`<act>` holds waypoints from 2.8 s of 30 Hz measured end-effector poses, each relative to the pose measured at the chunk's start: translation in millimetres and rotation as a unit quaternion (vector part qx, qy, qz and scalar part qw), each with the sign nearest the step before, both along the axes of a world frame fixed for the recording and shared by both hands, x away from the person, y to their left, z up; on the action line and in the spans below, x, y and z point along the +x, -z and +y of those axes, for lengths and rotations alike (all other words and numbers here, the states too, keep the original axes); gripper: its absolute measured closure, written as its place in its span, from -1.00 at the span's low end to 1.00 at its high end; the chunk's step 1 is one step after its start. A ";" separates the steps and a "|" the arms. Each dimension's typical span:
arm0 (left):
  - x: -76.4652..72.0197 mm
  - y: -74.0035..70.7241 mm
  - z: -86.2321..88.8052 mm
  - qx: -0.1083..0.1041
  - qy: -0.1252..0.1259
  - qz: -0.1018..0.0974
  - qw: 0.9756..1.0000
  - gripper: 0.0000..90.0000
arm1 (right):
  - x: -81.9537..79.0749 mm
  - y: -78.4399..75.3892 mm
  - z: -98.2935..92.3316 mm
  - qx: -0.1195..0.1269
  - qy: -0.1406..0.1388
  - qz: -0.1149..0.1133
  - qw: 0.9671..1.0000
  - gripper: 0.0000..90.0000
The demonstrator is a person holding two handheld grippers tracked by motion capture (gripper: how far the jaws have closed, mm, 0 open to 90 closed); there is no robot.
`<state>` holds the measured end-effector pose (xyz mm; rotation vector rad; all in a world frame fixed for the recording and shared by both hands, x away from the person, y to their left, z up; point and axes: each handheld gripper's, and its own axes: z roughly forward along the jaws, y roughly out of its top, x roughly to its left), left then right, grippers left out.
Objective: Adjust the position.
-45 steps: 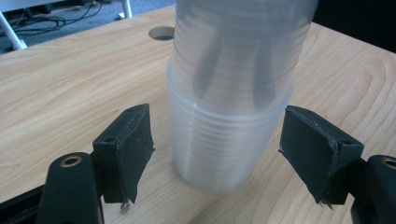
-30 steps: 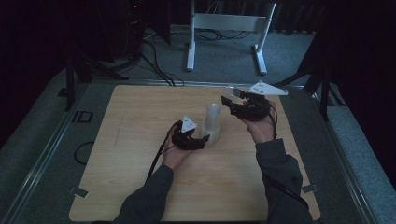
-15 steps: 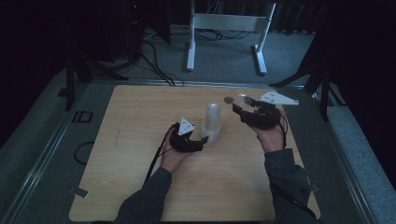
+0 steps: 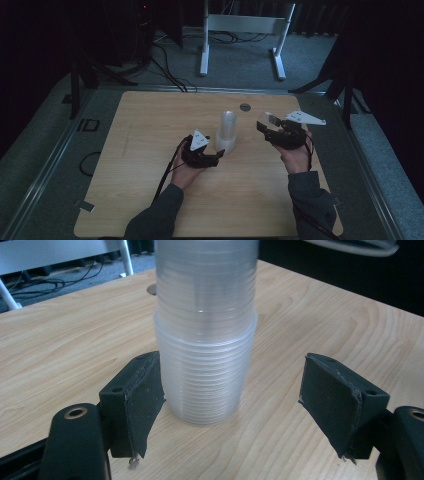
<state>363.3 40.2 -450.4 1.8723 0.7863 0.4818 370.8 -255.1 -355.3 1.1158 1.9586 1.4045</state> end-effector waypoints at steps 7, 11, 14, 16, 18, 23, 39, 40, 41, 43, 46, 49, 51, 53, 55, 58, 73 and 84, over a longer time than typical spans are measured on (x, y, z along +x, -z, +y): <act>-7.9 -4.6 -4.0 -0.001 0.013 -0.008 1.000 -0.44 | -4.9 14.4 -1.4 -0.002 0.002 0.015 1.000 -0.07; -9.2 -6.5 -6.4 -0.003 0.017 -0.011 1.000 -0.44 | -7.3 19.5 -2.1 0.004 0.002 0.019 1.000 -0.08; -10.4 -10.0 -11.4 -0.001 0.024 -0.015 1.000 -0.44 | -10.6 26.7 -2.6 0.020 0.007 0.026 0.999 -0.08; -11.1 -11.4 -14.1 0.000 0.027 -0.018 0.999 -0.44 | -12.7 31.9 -2.3 0.028 0.013 0.031 0.999 -0.08; -11.7 -12.5 -17.2 -0.001 0.031 -0.020 0.999 -0.44 | -14.4 36.4 -1.9 0.029 0.018 0.035 0.999 -0.08; -13.5 -14.7 -24.6 0.003 0.041 -0.024 0.999 -0.44 | -18.2 48.1 -2.3 0.043 0.030 0.049 0.997 -0.08; -14.6 -15.7 -45.4 0.012 0.064 -0.025 0.998 -0.44 | -28.4 67.9 0.6 0.070 0.036 0.069 0.995 -0.08; -14.0 -16.4 -47.6 0.013 0.067 -0.023 0.997 -0.44 | -28.7 69.2 1.1 0.072 0.036 0.070 0.994 -0.08; -13.7 -16.9 -49.1 0.014 0.070 -0.022 0.997 -0.44 | -28.9 70.0 1.5 0.074 0.036 0.071 0.994 -0.08; -13.5 -17.3 -49.8 0.013 0.071 -0.022 0.997 -0.44 | -29.4 71.1 1.9 0.075 0.037 0.071 0.994 -0.08; -12.7 -18.3 -52.7 0.010 0.078 -0.017 0.997 -0.40 | -30.9 73.2 2.0 0.080 0.040 0.073 0.993 -0.08; -12.5 -19.1 -56.3 0.008 0.083 -0.015 0.996 -0.40 | -33.2 75.4 0.3 0.086 0.046 0.073 0.993 -0.08; -11.7 -19.4 -58.5 0.008 0.087 -0.013 0.996 -0.40 | -34.6 76.1 -1.2 0.091 0.049 0.072 0.992 -0.08; -11.1 -19.1 -61.2 0.010 0.093 -0.011 0.996 -0.35 | -35.6 76.8 -2.8 0.097 0.052 0.073 0.991 -0.08; -10.2 -18.4 -63.5 0.013 0.100 -0.005 0.995 -0.26 | -36.7 77.7 -4.4 0.103 0.054 0.073 0.990 -0.08; -10.1 -17.5 -65.5 0.014 0.104 -0.002 0.994 -0.26 | -37.2 78.4 -5.4 0.105 0.056 0.073 0.990 -0.08; -7.9 -9.3 -76.5 0.033 0.112 0.009 0.993 -0.36 | -39.9 77.5 -11.8 0.151 0.056 0.082 0.984 -0.08; -8.2 -8.2 -83.6 0.035 0.117 0.004 0.992 -0.40 | -40.0 78.8 -10.6 0.169 0.048 0.089 0.980 -0.08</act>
